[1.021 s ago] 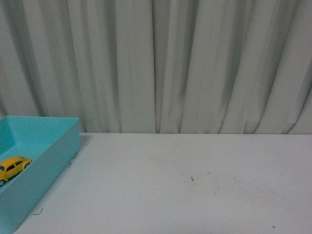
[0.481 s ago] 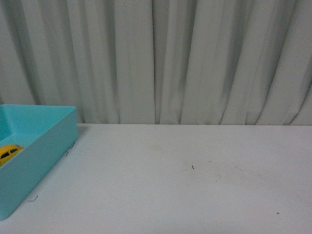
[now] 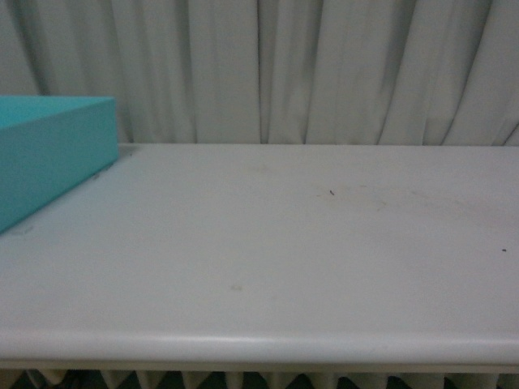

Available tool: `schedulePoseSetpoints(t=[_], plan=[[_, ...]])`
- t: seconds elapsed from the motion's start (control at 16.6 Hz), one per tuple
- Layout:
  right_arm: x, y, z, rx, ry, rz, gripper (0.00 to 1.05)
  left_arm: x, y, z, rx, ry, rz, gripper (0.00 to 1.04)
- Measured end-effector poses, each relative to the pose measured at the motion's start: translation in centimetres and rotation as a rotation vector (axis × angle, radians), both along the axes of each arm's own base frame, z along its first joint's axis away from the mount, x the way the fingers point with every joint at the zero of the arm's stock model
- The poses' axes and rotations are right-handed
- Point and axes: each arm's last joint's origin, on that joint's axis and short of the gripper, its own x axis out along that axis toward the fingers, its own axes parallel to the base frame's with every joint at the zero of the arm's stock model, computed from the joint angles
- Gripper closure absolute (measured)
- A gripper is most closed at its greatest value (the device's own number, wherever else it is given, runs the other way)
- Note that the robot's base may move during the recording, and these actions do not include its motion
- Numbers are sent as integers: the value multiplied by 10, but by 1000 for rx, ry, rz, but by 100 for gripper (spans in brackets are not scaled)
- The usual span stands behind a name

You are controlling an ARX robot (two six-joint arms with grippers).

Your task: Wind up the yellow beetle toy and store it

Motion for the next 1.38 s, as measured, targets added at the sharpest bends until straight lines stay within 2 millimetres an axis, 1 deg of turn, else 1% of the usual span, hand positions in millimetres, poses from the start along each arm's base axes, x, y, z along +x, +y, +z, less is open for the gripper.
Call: schedulePoseSetpoints(t=[1.38], plan=[[0,0,0,2,1,0,7,0,0,0,-1,1,0,7]])
